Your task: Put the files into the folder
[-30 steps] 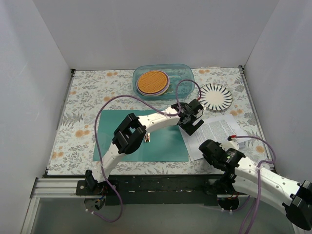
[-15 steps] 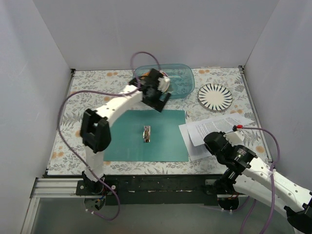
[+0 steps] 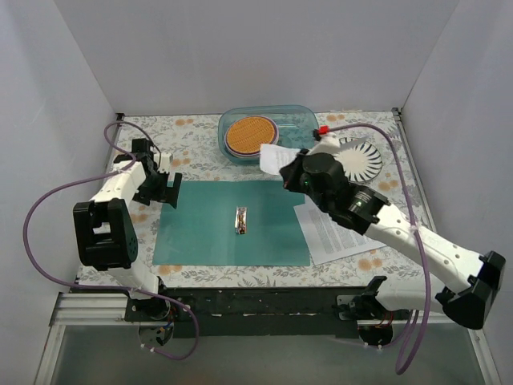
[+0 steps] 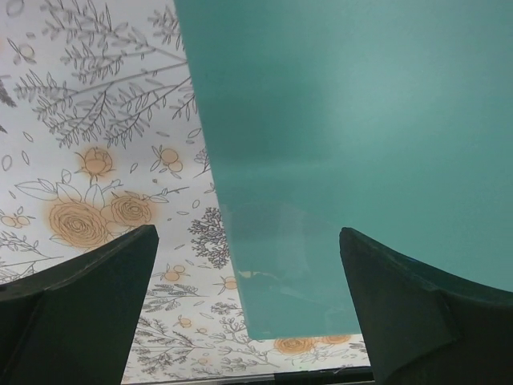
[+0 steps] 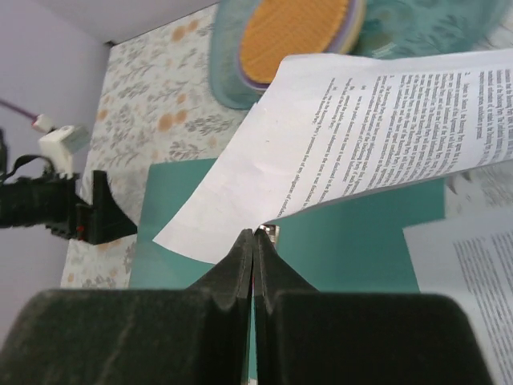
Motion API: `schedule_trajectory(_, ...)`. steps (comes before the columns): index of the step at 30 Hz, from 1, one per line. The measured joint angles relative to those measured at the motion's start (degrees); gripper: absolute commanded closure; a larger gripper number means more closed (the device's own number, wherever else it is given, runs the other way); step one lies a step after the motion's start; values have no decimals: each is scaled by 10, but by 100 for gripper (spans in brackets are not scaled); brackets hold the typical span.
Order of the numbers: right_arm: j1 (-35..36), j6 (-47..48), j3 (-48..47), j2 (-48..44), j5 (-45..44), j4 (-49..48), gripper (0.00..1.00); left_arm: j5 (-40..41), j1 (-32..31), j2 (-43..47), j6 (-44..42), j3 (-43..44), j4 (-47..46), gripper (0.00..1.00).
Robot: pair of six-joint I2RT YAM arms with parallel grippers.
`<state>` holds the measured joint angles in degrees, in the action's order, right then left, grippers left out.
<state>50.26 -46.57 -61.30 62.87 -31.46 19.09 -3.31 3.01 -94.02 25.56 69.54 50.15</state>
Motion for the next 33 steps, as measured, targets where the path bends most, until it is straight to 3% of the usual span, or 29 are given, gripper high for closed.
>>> schedule_trajectory(7, 128, 170, -140, 114, 82, -71, 99, -3, 21, -1, -23, -60, -27, 8)
schedule_trajectory(13, 138, 190, -46, 120, 142, -105, 99, -7, 21, -1, -22, -61, -42, 13)
schedule_trajectory(21, 135, 182, 75, 232, 188, -82, 99, -45, 21, 0, -11, -20, -22, 16)
schedule_trajectory(33, 135, 158, 87, 230, 158, -76, 99, -102, 21, 25, -27, -12, 23, 22)
